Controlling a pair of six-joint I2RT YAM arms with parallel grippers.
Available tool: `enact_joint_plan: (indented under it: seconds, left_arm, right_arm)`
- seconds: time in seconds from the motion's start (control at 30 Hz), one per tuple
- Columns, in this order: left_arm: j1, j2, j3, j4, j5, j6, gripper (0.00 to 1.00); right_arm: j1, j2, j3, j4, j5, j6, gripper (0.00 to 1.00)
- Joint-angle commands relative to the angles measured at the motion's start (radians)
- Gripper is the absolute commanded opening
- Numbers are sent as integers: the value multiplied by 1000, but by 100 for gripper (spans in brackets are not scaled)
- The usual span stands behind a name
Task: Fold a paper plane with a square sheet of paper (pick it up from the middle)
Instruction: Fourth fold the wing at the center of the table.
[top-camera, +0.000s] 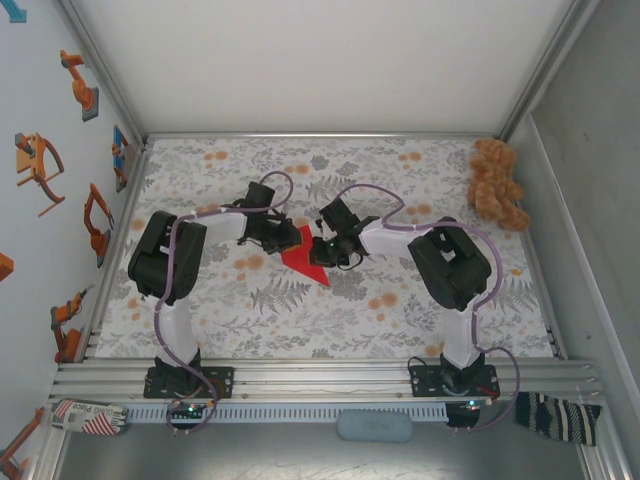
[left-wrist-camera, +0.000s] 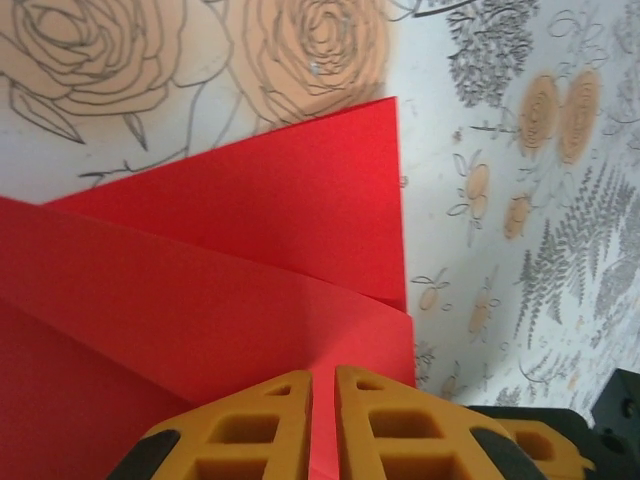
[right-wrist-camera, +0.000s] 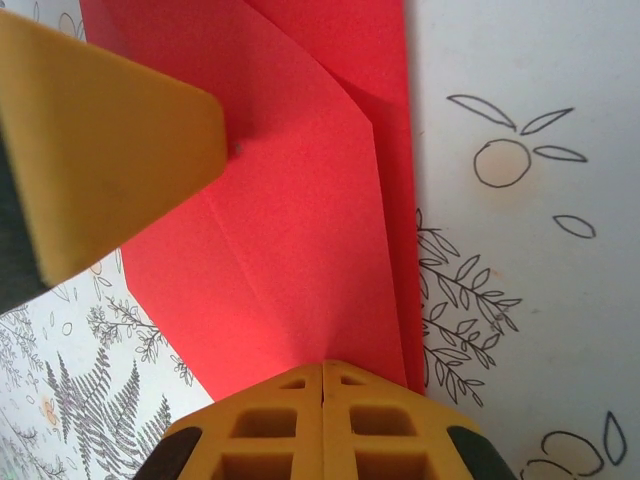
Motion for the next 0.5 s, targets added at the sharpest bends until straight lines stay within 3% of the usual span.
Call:
enact_joint_plan:
  seconds: [0.0, 0.47]
  left_arm:
    - [17, 28, 30, -2, -14, 33, 15]
    - [203, 105, 113, -117, -166, 82, 16]
  right_arm:
    - [4, 23, -3, -75, 16, -33, 2]
    - [4, 21, -43, -55, 36, -18, 2]
